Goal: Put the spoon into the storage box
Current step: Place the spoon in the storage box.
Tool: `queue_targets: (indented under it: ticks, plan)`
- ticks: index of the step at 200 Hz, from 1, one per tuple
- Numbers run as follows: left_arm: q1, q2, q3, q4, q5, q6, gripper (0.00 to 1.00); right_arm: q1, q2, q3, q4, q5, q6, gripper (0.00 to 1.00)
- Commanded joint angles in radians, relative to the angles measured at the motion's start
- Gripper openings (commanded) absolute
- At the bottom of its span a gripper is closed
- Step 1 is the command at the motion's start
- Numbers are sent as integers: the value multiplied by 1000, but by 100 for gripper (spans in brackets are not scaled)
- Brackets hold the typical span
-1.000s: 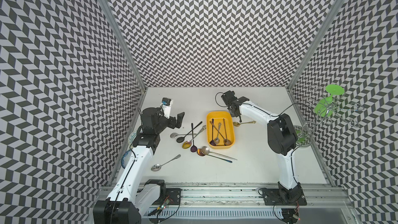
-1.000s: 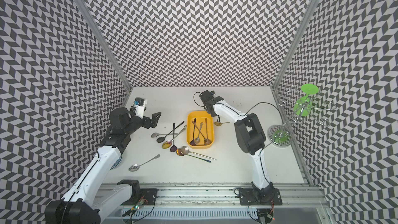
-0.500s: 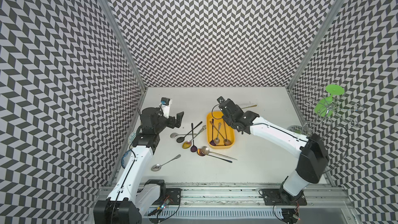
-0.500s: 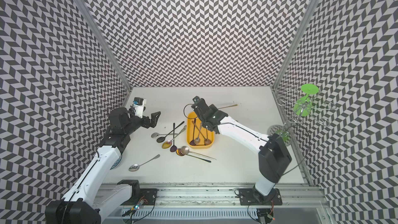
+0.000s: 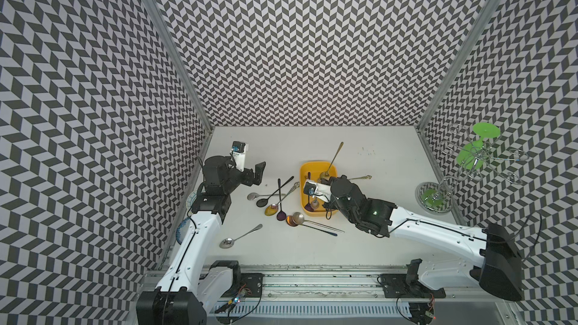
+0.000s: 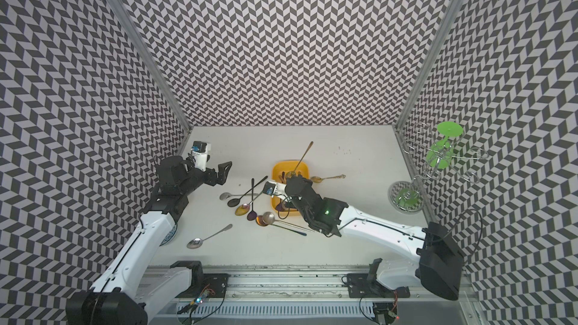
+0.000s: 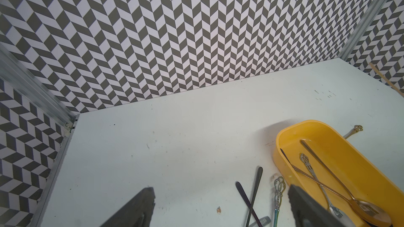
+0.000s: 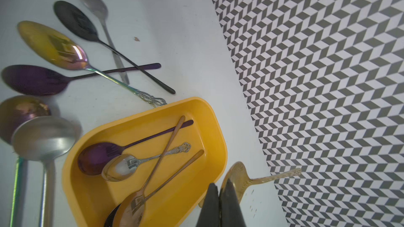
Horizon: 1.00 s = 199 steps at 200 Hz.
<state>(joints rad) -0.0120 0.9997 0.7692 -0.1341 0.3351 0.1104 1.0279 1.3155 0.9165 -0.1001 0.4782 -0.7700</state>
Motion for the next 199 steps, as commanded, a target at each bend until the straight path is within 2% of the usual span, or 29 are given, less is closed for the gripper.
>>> queue_targets:
  ticks: [1,29,50,102,131,176,199]
  plan:
    - [9,-9,28,-2,10,-9,99,16,-47,-34,92,-85,-115,0]
    - [8,-18,9,25,3,-13,99,19,-90,-113,110,-185,-221,0]
    - [13,-12,22,3,17,-15,99,19,-109,-146,36,-300,-337,0]
    - [15,-13,30,-3,17,-15,99,17,-45,-187,105,-285,-379,0]
    - [12,-22,10,21,12,-14,99,2,-4,-191,132,-329,-368,0]
    - [6,-29,13,18,-3,-6,99,-51,79,-156,120,-378,-362,0]
    - [8,-21,30,-5,7,-11,99,-58,150,-98,107,-357,-350,0]
